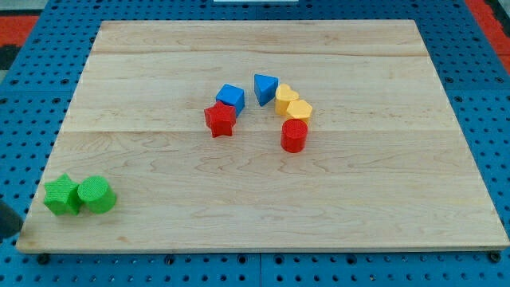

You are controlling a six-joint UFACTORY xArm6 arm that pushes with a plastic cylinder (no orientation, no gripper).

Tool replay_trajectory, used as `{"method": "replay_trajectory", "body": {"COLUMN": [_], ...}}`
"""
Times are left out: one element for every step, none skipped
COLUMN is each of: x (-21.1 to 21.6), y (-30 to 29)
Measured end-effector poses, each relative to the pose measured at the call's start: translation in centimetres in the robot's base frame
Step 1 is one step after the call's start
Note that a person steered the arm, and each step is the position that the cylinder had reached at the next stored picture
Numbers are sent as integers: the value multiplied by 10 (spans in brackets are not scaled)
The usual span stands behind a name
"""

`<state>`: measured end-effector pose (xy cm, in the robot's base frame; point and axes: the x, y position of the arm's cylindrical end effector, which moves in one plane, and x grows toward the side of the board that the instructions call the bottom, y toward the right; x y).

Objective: Move green circle closer to red circle

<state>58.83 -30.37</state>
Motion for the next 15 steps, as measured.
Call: {"method": "replay_trajectory", "body": {"x": [-35,-48,-50,-50,-28,-10,-13,-40,-22,6,-5,-50,-55,-16,-24], "y": [26,100,134,79,56,125,214,270,269,291,324,324,324,313,273]}}
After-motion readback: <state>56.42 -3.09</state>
